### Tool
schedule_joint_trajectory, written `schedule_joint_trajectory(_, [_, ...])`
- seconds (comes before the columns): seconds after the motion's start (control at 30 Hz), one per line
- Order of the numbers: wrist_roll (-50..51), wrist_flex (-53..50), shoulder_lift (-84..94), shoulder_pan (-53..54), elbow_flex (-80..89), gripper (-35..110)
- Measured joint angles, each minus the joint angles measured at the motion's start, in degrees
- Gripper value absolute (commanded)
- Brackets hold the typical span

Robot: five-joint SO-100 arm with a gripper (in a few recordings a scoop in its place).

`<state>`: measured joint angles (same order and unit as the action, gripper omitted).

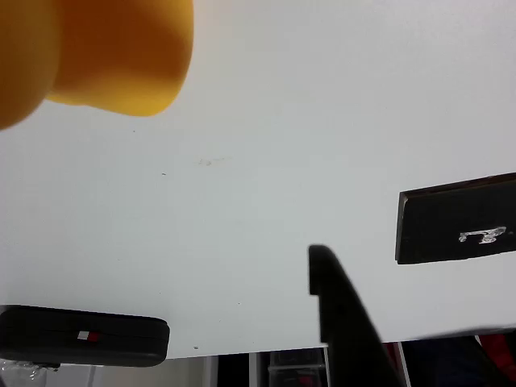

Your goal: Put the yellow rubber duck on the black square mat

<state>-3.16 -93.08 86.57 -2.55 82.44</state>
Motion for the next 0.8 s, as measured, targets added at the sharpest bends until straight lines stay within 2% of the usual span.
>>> schedule_joint_trajectory(0.33, [-0.53,0.00,0.00,6.15,0.00,46])
schedule_joint_trajectory(0.8, [0.00,0.79,-3.52,6.15,-0.09,46])
